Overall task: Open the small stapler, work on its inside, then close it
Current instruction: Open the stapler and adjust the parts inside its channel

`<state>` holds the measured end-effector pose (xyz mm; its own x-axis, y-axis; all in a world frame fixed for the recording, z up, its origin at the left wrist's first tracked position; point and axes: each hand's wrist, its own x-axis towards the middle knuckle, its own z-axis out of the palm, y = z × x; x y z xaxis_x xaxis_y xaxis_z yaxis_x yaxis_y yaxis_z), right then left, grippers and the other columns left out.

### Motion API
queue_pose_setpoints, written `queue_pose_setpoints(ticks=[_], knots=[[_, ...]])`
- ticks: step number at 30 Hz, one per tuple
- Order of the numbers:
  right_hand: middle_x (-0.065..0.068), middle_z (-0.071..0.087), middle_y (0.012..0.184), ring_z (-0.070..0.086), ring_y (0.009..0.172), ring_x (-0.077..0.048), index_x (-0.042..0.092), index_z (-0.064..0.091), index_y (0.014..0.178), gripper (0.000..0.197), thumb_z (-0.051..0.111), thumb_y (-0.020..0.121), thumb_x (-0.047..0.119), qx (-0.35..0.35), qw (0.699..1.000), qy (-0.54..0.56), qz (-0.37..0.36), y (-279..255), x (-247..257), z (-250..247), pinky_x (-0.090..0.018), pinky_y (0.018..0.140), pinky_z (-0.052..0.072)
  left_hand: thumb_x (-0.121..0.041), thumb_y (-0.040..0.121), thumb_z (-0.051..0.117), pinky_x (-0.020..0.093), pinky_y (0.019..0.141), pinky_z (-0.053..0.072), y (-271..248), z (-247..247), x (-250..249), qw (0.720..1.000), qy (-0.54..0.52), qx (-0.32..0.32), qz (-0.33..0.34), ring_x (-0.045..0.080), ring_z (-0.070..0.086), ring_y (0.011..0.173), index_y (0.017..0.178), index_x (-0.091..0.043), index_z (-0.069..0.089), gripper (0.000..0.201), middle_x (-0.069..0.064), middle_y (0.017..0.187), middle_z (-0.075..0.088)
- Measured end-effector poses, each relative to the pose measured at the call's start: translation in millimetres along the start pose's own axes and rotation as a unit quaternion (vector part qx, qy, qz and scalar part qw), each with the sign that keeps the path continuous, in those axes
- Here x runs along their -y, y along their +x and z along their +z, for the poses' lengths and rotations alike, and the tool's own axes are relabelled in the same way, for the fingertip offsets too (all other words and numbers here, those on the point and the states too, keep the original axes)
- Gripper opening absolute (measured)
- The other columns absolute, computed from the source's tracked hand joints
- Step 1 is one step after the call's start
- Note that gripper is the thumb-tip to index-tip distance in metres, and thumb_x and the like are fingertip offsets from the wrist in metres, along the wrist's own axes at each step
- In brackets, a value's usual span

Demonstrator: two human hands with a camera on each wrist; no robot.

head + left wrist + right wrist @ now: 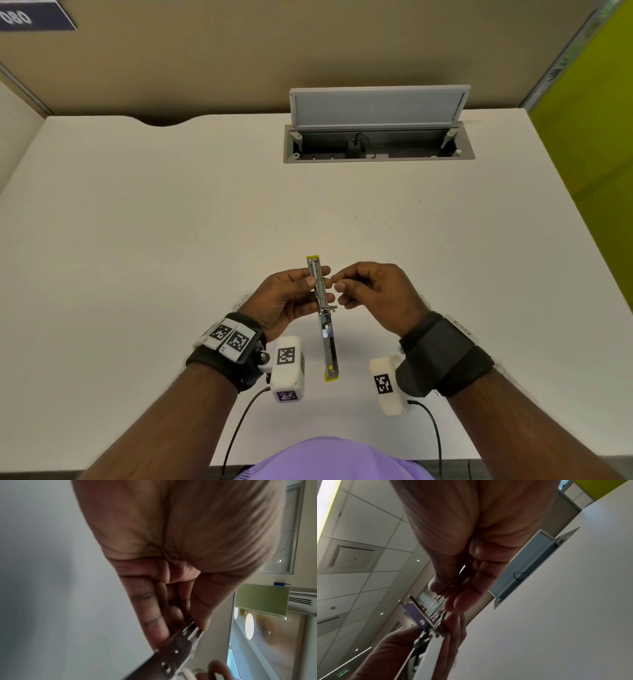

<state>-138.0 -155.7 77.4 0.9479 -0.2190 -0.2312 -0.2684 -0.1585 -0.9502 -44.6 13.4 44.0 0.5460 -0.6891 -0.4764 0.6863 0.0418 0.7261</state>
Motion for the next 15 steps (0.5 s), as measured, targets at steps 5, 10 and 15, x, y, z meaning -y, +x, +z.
queue_pose_setpoints(ticks=[5, 10, 15], knots=[[-0.012, 0.073, 0.080, 0.069, 0.067, -0.019, 0.008, 0.072, 0.095, 0.013, 0.061, 0.088, 0.008, 0.017, 1.000, -0.003, 0.006, -1.0, -0.3, 1.5, -0.031, 0.067, 0.060, -0.008, 0.092, 0.050, 0.033, 0.080, 0.058, -0.9, 1.6, 0.2, 1.000, 0.014, 0.007, -0.002, 0.025, 0.072, 0.084, 0.112, -0.008, 0.067, 0.026, 0.011, 0.095, 0.075], [-0.007, 0.071, 0.074, 0.068, 0.064, -0.013, 0.006, 0.071, 0.100, 0.018, 0.060, 0.087, 0.000, 0.027, 0.999, 0.033, 0.019, -2.9, 0.1, -0.8, -0.025, 0.065, 0.059, -0.008, 0.090, 0.051, 0.034, 0.081, 0.058, -0.7, 2.5, -0.2, 1.000, 0.014, 0.009, -0.004, 0.026, 0.072, 0.085, 0.110, -0.008, 0.068, 0.026, 0.014, 0.097, 0.075], [-0.011, 0.073, 0.079, 0.069, 0.067, -0.019, 0.007, 0.071, 0.101, 0.018, 0.061, 0.087, 0.002, 0.024, 0.999, 0.037, 0.019, -3.6, -0.2, -1.7, -0.028, 0.066, 0.059, -0.007, 0.091, 0.050, 0.029, 0.073, 0.060, -0.7, 5.4, -2.0, 1.000, 0.008, 0.013, -0.009, 0.025, 0.073, 0.085, 0.110, -0.008, 0.067, 0.026, 0.013, 0.096, 0.076]])
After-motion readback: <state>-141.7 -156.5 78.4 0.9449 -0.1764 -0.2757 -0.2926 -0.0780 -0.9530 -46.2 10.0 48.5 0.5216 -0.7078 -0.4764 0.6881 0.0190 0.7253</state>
